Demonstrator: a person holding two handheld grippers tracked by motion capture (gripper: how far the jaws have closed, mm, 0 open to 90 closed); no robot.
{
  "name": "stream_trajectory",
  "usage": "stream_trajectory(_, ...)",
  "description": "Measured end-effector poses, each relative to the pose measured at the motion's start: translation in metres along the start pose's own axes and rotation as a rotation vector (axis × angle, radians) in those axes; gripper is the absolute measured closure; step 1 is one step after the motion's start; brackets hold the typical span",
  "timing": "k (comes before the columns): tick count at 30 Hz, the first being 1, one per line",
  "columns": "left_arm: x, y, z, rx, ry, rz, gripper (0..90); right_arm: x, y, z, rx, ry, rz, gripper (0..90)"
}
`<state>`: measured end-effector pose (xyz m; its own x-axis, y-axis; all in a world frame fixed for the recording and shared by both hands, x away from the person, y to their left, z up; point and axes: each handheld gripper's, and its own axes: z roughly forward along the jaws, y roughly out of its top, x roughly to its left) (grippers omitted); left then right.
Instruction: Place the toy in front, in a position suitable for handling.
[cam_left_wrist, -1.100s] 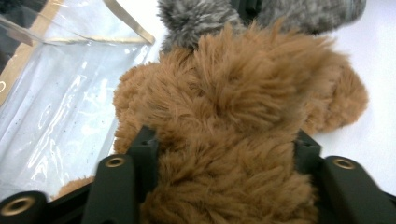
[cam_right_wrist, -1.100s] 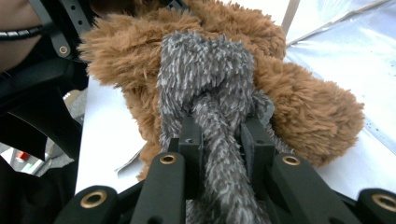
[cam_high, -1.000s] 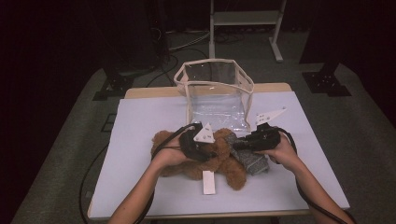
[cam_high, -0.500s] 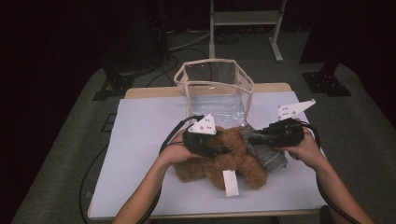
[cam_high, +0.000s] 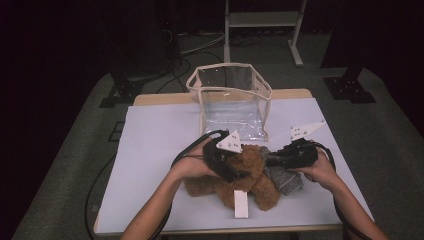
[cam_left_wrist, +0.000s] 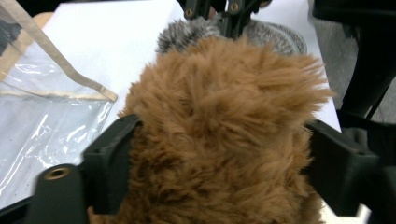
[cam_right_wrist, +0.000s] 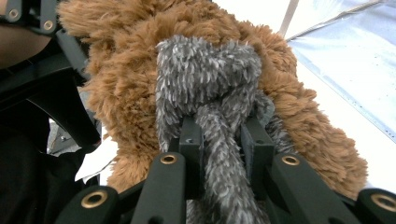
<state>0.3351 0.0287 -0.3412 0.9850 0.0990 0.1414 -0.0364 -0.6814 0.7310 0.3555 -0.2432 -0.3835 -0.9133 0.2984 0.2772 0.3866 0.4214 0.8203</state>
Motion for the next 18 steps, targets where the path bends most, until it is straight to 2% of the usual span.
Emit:
stream_trajectory(6, -0.003, 0.001, 0.016, 0.02, 0.022, 0.016, 3.2, -0.001, -0.001, 0.002, -0.008, 0.001, 0.006, 73.2)
stream_trajectory(11, -0.004, 0.0, 0.033, 0.055, 0.035, 0.03, 0.0, -0.002, -0.001, 0.003, -0.002, 0.0, 0.009, 73.2)
stream_trajectory(13, -0.005, 0.001, 0.034, 0.066, 0.033, 0.037, 0.0, -0.002, -0.002, 0.004, 0.008, -0.005, 0.006, 73.2)
stream_trajectory(14, -0.006, 0.001, 0.032, 0.077, 0.039, 0.051, 1.1, -0.002, -0.003, 0.004, 0.008, -0.003, 0.006, 73.2)
stream_trajectory(15, -0.006, 0.001, 0.032, 0.077, 0.039, 0.051, 10.1, -0.002, -0.003, 0.004, 0.009, -0.005, 0.01, 73.2)
stream_trajectory(18, -0.006, 0.003, 0.026, 0.081, 0.046, 0.059, 25.2, -0.003, -0.004, 0.002, 0.003, -0.01, 0.009, 73.2)
